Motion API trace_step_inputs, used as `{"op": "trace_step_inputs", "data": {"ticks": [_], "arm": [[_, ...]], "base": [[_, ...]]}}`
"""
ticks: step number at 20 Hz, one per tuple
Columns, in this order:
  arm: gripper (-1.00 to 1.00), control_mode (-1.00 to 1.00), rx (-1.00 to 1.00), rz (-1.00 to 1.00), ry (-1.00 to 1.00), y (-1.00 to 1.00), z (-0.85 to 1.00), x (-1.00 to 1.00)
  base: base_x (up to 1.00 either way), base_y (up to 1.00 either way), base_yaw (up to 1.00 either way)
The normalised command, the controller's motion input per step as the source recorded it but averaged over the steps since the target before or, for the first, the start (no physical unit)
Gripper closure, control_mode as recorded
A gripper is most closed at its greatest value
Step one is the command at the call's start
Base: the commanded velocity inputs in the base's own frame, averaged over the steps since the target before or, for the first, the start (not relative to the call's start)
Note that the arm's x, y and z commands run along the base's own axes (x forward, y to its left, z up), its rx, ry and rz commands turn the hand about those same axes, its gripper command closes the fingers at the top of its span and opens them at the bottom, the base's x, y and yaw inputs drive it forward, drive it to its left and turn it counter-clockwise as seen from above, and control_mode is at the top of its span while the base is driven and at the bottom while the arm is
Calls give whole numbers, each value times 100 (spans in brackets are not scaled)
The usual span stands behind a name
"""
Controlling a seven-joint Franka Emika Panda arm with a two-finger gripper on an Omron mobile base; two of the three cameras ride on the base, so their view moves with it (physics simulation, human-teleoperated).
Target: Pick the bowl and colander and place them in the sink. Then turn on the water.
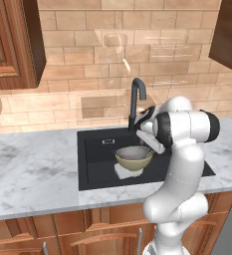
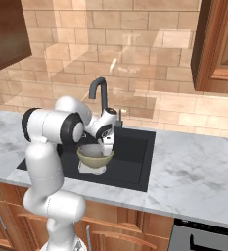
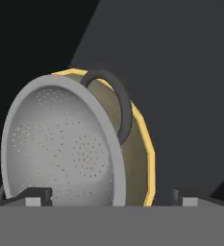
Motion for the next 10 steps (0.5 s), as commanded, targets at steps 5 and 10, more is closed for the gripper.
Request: {"op": "trace_step_inputs", "data": {"ticks": [5,10], "arm": [[-100,-100,-2,0,-1,0,59,-15],[-100,-100,0,0,-3,0,53,-27]], "base": [[0,0,0],[0,0,0]]}}
